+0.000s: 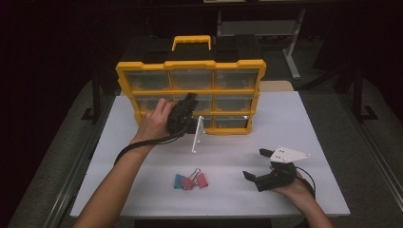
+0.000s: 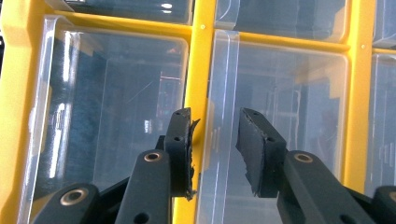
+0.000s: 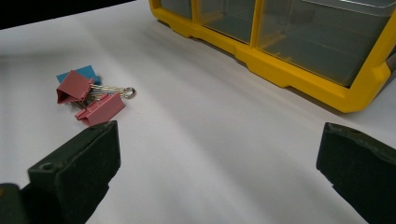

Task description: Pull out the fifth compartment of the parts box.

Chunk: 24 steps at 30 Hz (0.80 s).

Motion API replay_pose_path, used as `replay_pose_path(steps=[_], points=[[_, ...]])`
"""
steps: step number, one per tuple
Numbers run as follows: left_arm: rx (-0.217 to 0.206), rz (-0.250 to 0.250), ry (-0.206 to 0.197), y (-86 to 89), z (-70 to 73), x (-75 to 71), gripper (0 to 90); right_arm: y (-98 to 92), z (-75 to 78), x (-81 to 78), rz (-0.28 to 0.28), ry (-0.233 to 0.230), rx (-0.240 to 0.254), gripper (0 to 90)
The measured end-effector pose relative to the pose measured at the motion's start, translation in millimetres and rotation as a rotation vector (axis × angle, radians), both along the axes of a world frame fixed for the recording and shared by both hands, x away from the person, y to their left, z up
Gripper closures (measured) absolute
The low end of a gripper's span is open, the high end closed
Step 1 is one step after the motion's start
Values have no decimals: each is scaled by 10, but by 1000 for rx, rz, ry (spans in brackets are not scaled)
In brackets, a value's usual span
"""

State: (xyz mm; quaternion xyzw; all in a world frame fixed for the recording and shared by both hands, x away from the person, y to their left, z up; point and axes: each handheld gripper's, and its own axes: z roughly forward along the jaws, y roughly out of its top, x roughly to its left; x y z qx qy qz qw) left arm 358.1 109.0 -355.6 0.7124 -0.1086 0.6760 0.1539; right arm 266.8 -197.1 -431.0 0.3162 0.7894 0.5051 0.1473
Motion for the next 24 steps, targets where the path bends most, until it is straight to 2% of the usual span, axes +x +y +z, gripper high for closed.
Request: replay_pose_path(steps=[11,24], points=[[10,8,-14,-3,1,-3,714,0,-1,1,1,0,0,0],[13,9,2,-4,11,-3,751,1,-2,1,3,0,0,0]])
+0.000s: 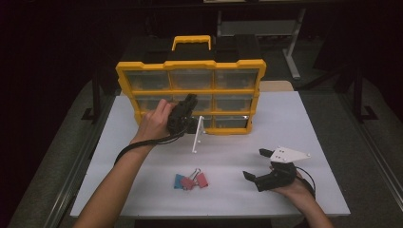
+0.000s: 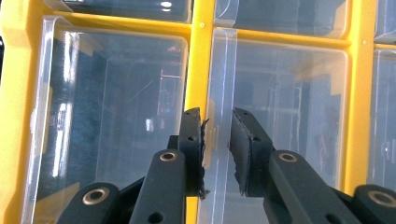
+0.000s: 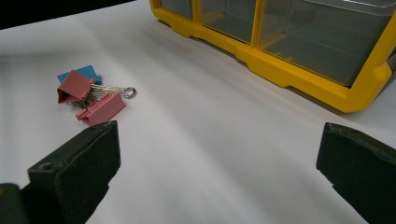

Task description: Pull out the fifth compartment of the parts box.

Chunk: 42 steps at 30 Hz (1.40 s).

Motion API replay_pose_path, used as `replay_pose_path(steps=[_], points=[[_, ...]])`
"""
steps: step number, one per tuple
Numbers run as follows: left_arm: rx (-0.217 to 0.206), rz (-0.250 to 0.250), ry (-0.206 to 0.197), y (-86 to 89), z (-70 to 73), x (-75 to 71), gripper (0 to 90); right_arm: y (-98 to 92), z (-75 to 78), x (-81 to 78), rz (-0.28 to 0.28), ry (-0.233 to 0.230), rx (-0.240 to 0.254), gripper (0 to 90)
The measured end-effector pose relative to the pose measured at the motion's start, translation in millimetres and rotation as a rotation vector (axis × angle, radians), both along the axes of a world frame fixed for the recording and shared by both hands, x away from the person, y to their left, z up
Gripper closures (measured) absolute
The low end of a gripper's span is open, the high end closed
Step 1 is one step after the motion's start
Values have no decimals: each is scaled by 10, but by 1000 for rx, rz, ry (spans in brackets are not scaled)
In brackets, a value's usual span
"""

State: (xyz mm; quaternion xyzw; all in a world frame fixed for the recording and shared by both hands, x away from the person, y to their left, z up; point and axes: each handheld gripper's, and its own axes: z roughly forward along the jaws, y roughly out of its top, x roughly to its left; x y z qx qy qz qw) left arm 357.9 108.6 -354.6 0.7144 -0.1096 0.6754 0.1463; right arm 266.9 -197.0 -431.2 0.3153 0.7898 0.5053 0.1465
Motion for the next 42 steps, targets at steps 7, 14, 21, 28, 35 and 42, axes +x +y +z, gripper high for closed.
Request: replay_pose_path(steps=[7,14,21,28,35,42], points=[[1,2,9,-1,-1,5,765,-1,1,-2,0,1,0,0],[-6,1,15,-3,5,7,773,1,1,-1,2,0,0,0],[23,8,7,-2,14,2,789,2,-1,0,3,-1,0,0],[30,8,4,0,15,-2,794,2,-2,1,4,1,1,0],[30,-1,10,2,20,-25,797,2,-2,2,3,2,4,0],[30,-5,13,7,23,-57,797,4,-4,7,5,0,4,0]])
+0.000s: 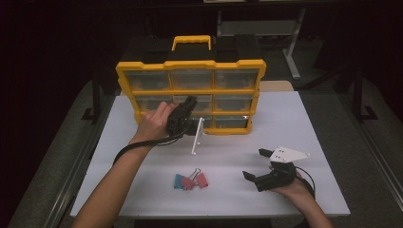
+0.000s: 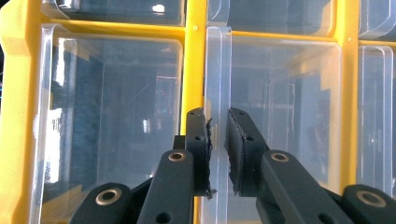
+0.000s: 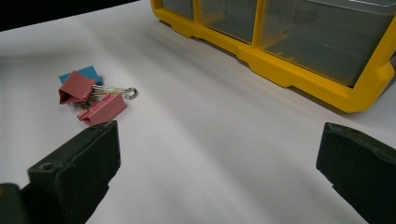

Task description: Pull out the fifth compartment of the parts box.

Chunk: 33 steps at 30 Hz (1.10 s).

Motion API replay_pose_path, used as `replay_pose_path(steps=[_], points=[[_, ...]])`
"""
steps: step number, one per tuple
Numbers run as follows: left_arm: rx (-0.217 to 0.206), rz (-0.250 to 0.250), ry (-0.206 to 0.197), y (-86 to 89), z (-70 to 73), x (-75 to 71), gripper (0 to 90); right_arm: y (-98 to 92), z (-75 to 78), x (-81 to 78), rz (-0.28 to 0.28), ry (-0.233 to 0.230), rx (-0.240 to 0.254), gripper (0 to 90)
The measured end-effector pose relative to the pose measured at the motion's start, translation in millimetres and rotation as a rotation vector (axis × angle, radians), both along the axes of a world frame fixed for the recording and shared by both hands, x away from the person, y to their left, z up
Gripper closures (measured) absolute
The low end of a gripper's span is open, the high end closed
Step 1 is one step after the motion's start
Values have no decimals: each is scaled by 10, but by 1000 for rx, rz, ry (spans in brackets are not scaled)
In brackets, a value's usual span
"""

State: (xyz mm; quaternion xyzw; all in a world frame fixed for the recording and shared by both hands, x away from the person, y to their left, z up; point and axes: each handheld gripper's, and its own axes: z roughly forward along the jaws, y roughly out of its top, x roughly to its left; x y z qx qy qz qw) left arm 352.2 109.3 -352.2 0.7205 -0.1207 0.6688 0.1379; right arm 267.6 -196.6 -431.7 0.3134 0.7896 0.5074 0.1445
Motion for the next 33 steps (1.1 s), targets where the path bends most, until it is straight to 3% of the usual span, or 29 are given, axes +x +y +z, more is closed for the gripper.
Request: replay_pose_path(steps=[24,33], points=[[24,-23,-14,14,-2,-167,797,-1,-5,0,-1,4,-5,0],[6,-53,-15,31,-19,-236,797,3,-5,-2,0,5,-4,0]])
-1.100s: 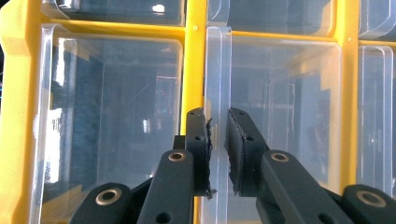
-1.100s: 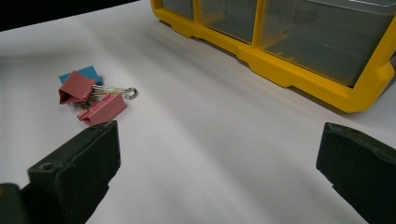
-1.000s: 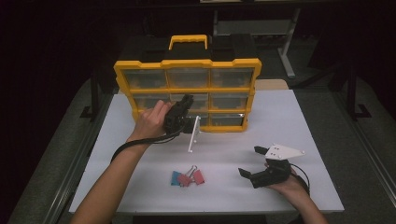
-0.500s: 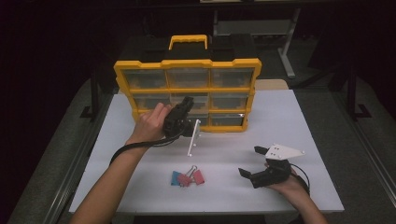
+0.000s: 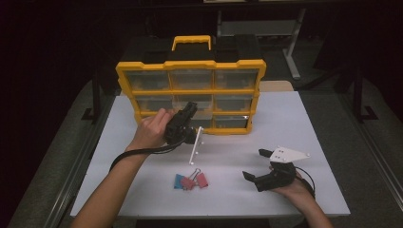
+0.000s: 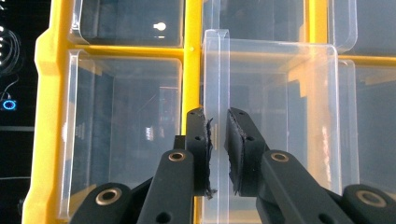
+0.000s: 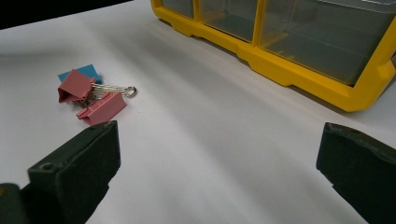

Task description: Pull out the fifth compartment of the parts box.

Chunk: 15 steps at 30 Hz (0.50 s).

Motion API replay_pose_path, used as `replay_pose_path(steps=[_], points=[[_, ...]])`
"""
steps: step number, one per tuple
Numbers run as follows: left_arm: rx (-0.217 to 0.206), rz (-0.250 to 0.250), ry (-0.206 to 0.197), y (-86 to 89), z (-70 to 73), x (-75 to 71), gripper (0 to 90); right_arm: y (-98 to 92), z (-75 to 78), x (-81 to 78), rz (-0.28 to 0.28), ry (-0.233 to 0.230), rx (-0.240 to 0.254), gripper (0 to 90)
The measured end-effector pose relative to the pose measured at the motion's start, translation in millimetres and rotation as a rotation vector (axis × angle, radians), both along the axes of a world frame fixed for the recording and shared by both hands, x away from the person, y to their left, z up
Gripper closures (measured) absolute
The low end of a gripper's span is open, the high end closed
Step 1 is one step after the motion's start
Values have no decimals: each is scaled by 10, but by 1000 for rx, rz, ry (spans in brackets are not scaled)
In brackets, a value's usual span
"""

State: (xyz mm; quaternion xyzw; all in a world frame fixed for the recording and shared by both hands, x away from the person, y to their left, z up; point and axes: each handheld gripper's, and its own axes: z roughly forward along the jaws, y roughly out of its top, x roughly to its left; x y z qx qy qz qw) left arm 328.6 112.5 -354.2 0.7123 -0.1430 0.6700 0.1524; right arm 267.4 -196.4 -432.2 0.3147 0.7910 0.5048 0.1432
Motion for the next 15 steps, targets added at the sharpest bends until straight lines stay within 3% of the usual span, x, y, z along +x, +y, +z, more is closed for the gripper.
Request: replay_pose_path(steps=[15], points=[[4,-7,-14,8,-18,-163,797,2,0,-4,0,1,1,0]])
